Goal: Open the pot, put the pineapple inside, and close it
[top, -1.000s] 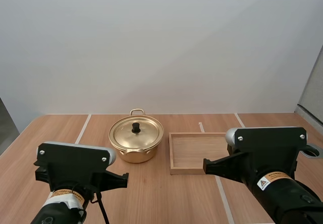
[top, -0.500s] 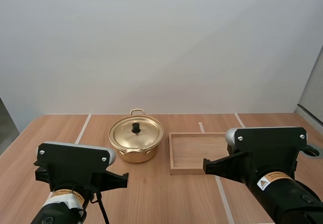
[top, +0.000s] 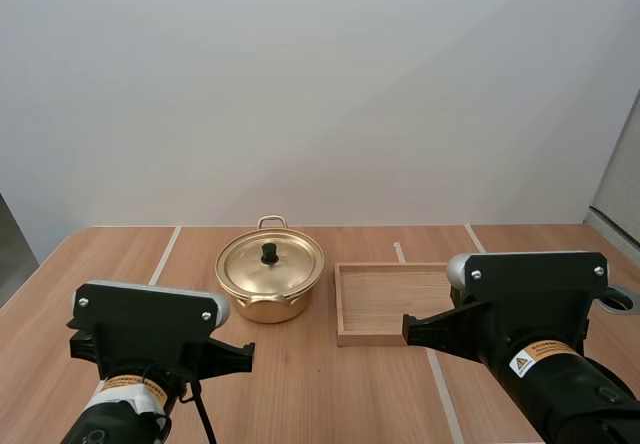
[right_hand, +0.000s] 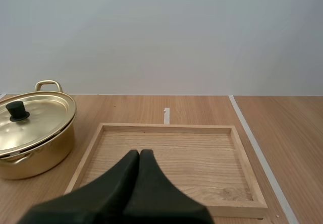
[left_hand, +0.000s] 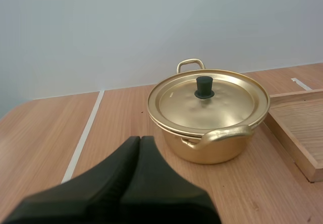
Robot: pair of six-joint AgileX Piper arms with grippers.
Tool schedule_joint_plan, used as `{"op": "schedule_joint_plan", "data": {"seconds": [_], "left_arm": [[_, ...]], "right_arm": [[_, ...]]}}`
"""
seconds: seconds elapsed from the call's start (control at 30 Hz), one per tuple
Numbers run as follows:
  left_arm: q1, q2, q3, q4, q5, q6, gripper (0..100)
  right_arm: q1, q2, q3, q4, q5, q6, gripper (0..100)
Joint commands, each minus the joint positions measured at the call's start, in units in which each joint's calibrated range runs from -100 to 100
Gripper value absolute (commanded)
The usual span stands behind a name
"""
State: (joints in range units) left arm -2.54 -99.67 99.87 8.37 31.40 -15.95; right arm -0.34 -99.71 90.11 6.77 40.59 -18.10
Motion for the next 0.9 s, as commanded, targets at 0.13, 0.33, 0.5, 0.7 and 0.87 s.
{"op": "schedule_joint_plan", "data": {"seconds": [0.13,0.33,0.5,0.7,0.87], "left_arm": [[-0.12,-0.3,0.1,-0.8,-1.5,-0.3,0],[-0.12,-0.3,0.1,-0.8,-1.5,-0.3,0],[-0.12,-0.3,0.1,-0.8,-1.5,-0.3,0],[-0.12,-0.3,0.1,-0.8,-1.5,-0.3,0],[-0.12,-0.3,0.1,-0.8,-1.5,-0.3,0]], "right_arm": [[0.1,-0.3,0.1,0.2,-0.6,-0.1,0],[0.1,-0.3,0.1,0.2,-0.6,-0.1,0],[0.1,-0.3,1.4,0.5,-1.3,-0.1,0],[0.1,-0.3,8.0,0.7,-5.6,-0.1,0],[0.1,-0.3,9.9,1.1,-13.2,-0.1,0]]}}
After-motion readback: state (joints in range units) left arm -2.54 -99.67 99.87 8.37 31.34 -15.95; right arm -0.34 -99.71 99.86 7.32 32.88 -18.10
